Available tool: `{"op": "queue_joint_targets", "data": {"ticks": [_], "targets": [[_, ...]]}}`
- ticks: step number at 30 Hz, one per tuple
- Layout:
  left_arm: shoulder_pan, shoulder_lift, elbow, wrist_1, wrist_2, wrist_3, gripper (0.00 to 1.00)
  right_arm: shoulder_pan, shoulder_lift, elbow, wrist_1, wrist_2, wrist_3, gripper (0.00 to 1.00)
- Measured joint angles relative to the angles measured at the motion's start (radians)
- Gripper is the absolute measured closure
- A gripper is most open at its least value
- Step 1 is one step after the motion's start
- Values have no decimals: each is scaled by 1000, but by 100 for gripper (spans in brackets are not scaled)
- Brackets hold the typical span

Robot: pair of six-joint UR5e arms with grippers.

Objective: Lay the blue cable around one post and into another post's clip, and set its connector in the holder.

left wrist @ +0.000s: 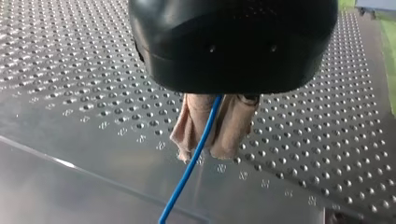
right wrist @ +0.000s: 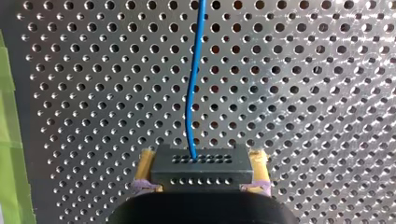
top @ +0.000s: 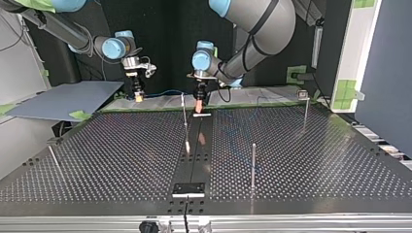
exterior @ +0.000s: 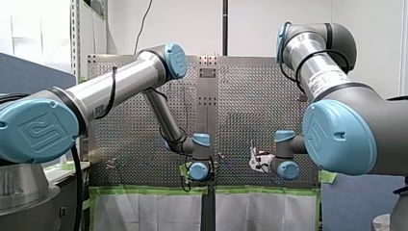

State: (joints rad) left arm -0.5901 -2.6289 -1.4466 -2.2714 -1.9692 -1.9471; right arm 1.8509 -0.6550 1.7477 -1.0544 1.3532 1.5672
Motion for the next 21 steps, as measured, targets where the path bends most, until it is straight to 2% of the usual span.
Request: {"op": "queue_joint_targets", "data": {"ticks": [5,13,21], "targets": [[8,0,0,-26,0,5,81,-2,1,-2,2,1,-2,100],[14,0,3,-18,8,-15,81,-8,1,-10,4,1,0,100],[15,2,8,-18,41,-17,81,-17,2,-15,8,1,2,100]]}}
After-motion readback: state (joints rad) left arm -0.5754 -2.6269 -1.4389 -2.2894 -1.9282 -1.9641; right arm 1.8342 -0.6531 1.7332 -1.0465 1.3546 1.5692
